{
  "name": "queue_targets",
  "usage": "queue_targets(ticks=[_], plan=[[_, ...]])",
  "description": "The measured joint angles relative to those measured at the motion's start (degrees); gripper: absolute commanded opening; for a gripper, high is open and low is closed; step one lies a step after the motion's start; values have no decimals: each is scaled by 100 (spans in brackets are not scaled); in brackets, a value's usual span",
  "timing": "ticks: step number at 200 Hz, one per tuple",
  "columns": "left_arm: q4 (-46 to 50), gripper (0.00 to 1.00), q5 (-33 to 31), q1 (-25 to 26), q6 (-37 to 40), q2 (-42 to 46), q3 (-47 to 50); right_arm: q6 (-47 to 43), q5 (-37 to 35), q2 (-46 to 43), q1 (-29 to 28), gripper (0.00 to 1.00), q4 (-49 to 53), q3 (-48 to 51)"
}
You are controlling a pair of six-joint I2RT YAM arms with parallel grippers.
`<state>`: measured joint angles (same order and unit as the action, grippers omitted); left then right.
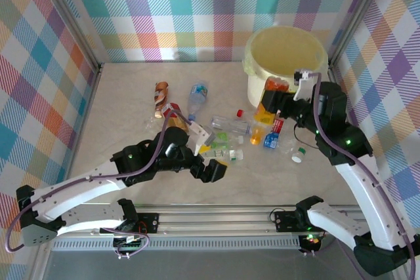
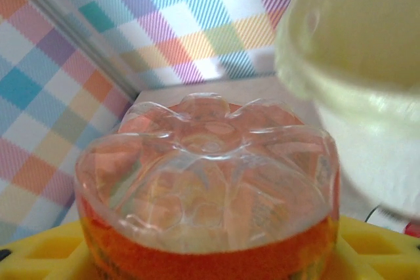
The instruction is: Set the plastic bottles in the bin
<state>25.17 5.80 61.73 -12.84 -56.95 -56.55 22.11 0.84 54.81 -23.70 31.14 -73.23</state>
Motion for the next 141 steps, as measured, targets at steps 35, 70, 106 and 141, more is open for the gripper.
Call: queue_targets(ticks=[35, 70, 106, 141], plan=[[122, 100, -297, 0, 212, 509, 122, -654, -662, 601, 52, 63, -212, -634], [109, 100, -686, 0, 221, 737, 323, -1196, -1189, 1156, 149, 63, -623, -1200], [-9, 100, -896, 0, 197, 723, 457, -1565, -1486, 1792, 385, 63, -1012, -1825], [-153, 100, -999, 0, 146, 708, 481, -1727, -1574, 2417, 636, 62, -1320, -2444]])
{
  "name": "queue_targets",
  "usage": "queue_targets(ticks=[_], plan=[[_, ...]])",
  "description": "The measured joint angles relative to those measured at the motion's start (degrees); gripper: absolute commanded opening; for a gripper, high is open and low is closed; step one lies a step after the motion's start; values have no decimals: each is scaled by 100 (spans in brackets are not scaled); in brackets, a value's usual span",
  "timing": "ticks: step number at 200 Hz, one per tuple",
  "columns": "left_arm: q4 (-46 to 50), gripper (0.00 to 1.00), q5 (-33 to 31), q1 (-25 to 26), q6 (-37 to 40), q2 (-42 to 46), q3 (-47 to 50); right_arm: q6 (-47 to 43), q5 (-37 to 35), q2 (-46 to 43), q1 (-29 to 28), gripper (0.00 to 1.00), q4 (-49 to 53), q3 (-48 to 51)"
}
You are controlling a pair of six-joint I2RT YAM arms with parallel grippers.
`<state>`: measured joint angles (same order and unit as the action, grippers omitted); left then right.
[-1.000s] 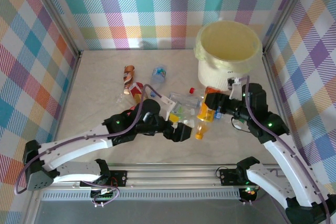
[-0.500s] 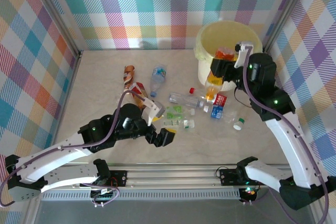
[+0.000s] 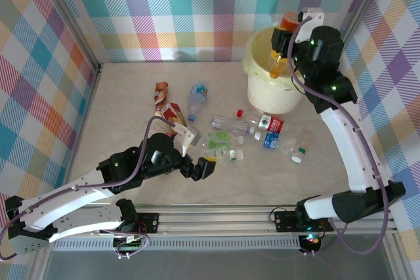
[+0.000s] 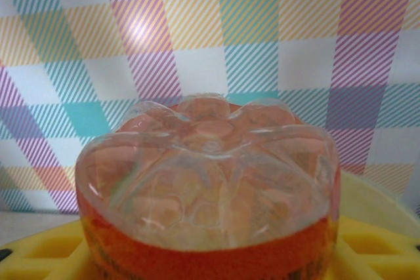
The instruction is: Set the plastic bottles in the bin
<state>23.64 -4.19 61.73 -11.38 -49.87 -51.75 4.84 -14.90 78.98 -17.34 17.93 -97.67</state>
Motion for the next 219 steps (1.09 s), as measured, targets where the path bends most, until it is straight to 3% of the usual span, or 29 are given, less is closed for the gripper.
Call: queue_targets(ticks=[79, 177, 219], plan=[[-610, 100, -149, 0, -321, 0, 223, -310, -417, 1423, 280, 61, -149, -1064], [-743, 100, -146, 0, -472, -39, 249, -337, -61, 3342, 448, 60, 2179, -3073], [-719, 100, -149, 0, -533, -42, 249, -122, 219, 3810, 601, 63, 3049, -3305]])
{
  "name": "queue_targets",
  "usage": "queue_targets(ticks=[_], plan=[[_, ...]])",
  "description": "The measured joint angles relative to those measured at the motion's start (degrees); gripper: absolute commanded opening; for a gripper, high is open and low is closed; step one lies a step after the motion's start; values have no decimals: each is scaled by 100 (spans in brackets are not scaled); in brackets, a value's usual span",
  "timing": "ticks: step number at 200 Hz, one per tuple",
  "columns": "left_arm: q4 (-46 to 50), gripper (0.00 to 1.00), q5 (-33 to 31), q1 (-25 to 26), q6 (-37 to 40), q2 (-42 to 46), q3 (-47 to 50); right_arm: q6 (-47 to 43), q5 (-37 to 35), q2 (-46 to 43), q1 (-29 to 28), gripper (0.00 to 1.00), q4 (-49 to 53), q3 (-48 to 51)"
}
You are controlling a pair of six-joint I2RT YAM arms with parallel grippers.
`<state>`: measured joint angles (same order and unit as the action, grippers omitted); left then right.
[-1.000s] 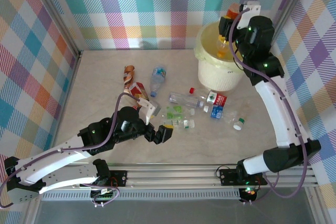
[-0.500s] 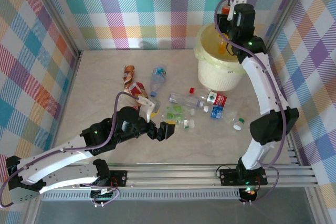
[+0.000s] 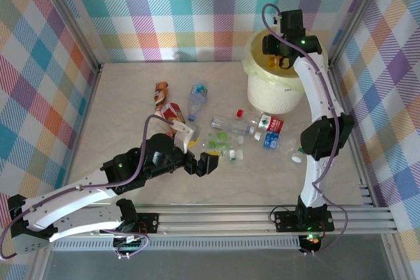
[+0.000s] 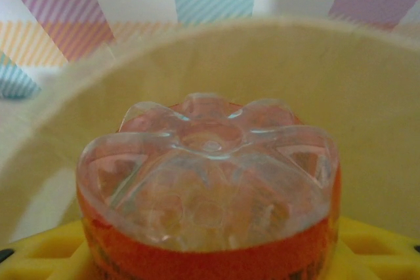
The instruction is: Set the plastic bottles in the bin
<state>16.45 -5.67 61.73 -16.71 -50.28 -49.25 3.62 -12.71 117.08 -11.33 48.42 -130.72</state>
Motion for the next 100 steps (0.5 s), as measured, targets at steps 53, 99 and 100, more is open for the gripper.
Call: queue_targets(ticks=[53, 99, 100], plan=[[35, 100, 2, 0, -44, -140, 0, 361, 168, 437, 221, 78, 835, -468], [37, 100, 66, 0, -42, -243, 0, 498, 168, 461, 256, 87, 1141, -1029], [37, 100, 66, 0, -42, -243, 0, 498, 168, 461, 256, 87, 1145, -1045]])
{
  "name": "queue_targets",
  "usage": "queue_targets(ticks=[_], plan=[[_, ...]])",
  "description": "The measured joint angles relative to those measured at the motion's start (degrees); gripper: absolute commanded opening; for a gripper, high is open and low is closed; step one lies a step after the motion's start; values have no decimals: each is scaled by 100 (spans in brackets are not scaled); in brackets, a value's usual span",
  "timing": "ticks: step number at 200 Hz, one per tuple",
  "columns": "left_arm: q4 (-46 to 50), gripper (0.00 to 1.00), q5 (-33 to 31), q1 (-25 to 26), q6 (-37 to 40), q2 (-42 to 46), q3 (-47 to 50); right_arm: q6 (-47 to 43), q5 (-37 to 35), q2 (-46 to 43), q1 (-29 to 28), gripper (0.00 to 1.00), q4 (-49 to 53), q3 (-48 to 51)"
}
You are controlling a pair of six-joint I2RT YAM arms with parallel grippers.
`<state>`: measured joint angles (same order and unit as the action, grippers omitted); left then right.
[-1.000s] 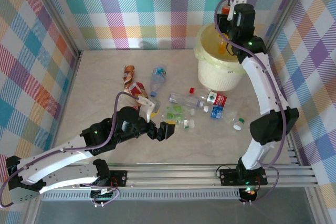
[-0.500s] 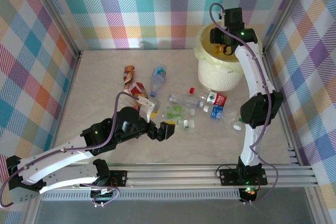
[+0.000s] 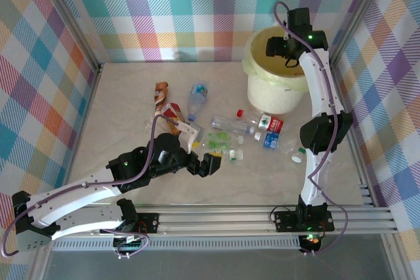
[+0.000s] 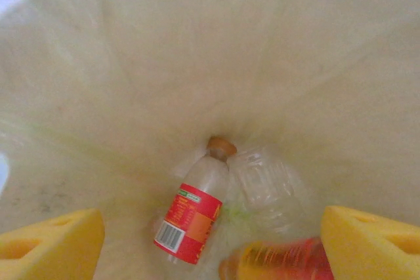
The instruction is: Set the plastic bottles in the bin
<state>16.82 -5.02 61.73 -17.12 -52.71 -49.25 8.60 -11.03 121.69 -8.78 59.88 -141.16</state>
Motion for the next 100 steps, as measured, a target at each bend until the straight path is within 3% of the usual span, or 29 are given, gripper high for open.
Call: queue_targets(ticks=[41, 100], plan=[[-136, 100, 142, 0, 28, 9, 11, -4, 66, -275, 0, 88, -9, 120], [-61, 100, 195, -15, 535, -155, -302, -24, 278, -1851, -72, 88, -334, 1311]])
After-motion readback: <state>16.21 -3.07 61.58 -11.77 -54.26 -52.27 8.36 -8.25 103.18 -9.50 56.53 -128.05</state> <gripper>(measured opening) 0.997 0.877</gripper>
